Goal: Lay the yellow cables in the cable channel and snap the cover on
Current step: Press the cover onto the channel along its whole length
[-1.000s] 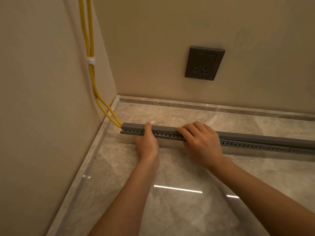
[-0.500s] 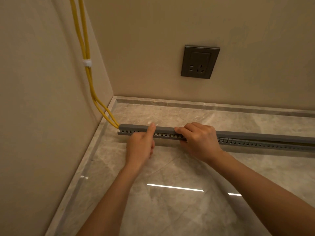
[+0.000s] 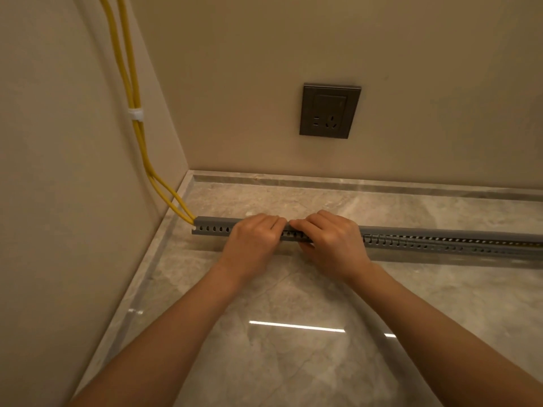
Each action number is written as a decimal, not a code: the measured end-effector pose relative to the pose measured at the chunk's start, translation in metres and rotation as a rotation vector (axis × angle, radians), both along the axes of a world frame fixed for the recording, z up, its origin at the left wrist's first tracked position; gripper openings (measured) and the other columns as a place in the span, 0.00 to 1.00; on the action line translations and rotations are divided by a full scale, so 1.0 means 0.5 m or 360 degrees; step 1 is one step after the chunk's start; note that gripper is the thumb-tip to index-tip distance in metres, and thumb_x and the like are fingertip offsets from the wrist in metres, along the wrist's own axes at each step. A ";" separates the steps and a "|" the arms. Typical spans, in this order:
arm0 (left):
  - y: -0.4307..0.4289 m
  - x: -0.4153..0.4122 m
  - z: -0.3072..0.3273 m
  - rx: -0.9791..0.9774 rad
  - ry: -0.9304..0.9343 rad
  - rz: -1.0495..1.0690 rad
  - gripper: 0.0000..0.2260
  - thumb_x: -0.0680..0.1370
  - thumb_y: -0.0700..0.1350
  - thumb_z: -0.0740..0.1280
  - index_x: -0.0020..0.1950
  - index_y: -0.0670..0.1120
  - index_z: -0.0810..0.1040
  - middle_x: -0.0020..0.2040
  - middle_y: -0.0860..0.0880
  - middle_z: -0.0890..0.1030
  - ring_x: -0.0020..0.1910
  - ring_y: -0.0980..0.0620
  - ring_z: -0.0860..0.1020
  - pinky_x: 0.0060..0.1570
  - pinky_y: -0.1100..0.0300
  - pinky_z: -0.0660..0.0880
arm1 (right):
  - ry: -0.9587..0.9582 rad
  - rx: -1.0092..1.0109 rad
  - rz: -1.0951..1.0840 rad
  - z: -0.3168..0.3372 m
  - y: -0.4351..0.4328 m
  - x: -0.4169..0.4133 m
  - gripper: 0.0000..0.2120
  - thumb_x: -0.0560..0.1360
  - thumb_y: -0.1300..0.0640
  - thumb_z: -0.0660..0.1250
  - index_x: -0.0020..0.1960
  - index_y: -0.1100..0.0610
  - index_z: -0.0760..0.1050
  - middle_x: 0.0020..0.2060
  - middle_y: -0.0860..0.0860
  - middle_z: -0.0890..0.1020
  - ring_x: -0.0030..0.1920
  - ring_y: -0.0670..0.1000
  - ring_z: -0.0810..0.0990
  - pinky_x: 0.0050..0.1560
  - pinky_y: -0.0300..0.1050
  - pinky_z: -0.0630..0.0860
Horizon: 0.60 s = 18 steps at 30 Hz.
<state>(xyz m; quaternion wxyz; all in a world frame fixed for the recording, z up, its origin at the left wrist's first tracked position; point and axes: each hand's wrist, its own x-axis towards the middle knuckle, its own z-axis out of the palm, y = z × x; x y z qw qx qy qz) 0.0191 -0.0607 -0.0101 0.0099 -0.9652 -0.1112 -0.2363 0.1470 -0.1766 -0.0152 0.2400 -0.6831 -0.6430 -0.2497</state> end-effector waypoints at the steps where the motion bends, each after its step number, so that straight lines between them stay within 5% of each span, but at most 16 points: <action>1: 0.001 -0.001 0.000 0.0027 0.0007 -0.0015 0.09 0.66 0.36 0.76 0.45 0.40 0.82 0.38 0.46 0.83 0.35 0.47 0.81 0.32 0.57 0.78 | -0.0002 0.0004 0.0004 -0.004 -0.001 -0.001 0.11 0.64 0.64 0.76 0.46 0.60 0.83 0.35 0.54 0.83 0.33 0.54 0.80 0.27 0.44 0.76; 12: 0.012 -0.013 0.001 0.0065 0.0176 -0.0038 0.13 0.61 0.36 0.79 0.43 0.38 0.82 0.36 0.44 0.83 0.32 0.46 0.81 0.28 0.59 0.78 | 0.0009 -0.0114 -0.0167 -0.020 -0.059 0.036 0.16 0.61 0.60 0.78 0.49 0.60 0.82 0.40 0.53 0.84 0.37 0.54 0.81 0.33 0.44 0.77; 18: 0.014 -0.012 0.003 0.0027 0.0210 -0.0027 0.15 0.60 0.37 0.80 0.44 0.38 0.82 0.36 0.43 0.84 0.33 0.45 0.82 0.28 0.57 0.79 | 0.0015 -0.0164 -0.0202 -0.002 -0.055 0.036 0.15 0.57 0.60 0.80 0.43 0.59 0.83 0.32 0.52 0.82 0.30 0.54 0.80 0.24 0.40 0.73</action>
